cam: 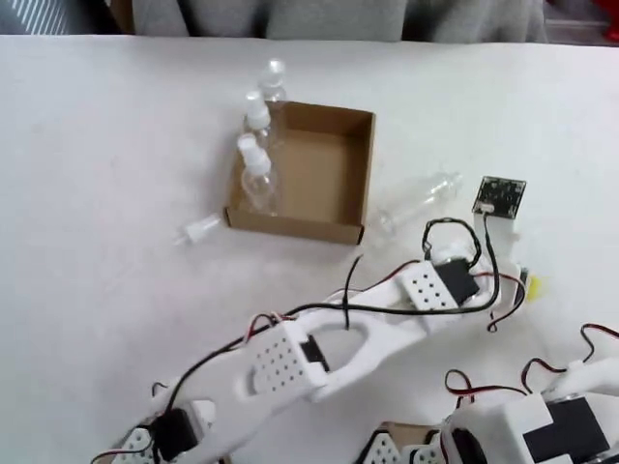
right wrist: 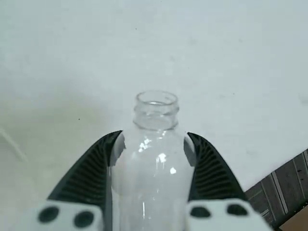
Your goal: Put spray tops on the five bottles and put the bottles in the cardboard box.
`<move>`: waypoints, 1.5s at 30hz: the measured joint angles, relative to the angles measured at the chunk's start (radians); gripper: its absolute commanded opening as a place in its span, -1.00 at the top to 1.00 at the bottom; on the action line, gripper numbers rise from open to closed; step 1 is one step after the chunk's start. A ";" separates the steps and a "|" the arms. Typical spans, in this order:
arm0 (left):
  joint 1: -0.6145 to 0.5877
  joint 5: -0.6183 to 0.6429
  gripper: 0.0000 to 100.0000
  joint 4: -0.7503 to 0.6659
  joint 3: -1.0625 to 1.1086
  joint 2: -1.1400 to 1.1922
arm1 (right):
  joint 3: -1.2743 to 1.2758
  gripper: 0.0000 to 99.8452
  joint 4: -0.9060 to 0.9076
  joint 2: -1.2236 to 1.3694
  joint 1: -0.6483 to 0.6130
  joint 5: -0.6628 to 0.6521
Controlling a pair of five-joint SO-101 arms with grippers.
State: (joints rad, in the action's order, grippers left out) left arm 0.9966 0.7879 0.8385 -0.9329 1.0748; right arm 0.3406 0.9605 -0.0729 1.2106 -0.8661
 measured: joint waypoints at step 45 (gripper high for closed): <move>-0.071 -0.232 0.82 0.583 -0.718 0.387 | 0.068 0.97 0.000 0.000 -0.018 0.000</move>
State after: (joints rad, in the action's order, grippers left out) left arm 0.9260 0.5562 1.4216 -1.6510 1.4615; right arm 0.4081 0.9605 -0.0729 1.1922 -0.8661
